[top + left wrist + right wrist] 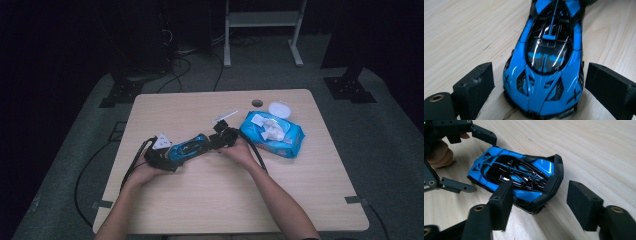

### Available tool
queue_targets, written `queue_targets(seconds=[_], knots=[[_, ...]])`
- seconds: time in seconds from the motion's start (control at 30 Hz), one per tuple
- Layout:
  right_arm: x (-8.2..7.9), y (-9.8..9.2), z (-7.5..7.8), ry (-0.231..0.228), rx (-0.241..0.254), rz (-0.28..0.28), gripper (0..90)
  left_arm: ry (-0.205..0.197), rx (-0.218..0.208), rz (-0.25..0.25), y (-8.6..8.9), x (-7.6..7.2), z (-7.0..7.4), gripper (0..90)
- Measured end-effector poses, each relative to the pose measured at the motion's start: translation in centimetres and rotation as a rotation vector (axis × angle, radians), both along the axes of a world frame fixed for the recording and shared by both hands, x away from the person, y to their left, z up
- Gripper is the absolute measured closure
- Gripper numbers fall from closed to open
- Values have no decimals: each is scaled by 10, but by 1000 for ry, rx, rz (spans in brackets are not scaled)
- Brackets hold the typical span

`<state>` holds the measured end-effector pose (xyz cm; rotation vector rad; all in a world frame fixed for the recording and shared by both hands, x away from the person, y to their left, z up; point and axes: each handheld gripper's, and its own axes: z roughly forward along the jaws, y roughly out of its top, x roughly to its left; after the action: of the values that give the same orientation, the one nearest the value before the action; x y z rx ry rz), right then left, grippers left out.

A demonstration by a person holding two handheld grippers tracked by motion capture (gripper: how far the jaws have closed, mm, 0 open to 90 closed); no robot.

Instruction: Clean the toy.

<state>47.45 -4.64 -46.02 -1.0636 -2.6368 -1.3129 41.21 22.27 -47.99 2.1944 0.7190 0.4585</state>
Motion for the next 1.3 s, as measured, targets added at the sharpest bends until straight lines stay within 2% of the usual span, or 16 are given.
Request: queue_targets(seconds=[0.03,0.07,0.13,0.17,0.3,0.43,0.5,0.67,0.73,0.9,1.07,1.3], knots=[[1,0,-1,5,-1,3,412,10,15,4,0,1,-1,89],[2,0,-3,18,14,9,433,18,11,-5,0,1,-1,150],[3,0,-4,31,33,12,447,14,6,-11,1,1,0,170],[4,0,-4,40,41,12,462,26,1,-13,1,1,-1,197],[5,0,-4,58,45,13,476,31,0,-13,1,1,0,201],[7,-3,-6,86,78,-2,496,28,0,-13,1,1,-1,204],[7,-2,-5,72,64,-14,535,25,4,-17,1,1,0,206],[8,-3,-6,81,67,-44,621,20,12,-19,0,0,0,212],[9,-4,-6,100,79,-63,656,-4,36,-32,-2,-3,2,222],[7,-4,-3,72,52,-63,678,-46,77,-53,-6,-6,4,234],[5,-6,1,77,85,-65,703,-58,87,-61,-5,-8,5,236],[-1,-6,11,42,73,-47,708,-71,96,-82,-6,-12,7,242]])
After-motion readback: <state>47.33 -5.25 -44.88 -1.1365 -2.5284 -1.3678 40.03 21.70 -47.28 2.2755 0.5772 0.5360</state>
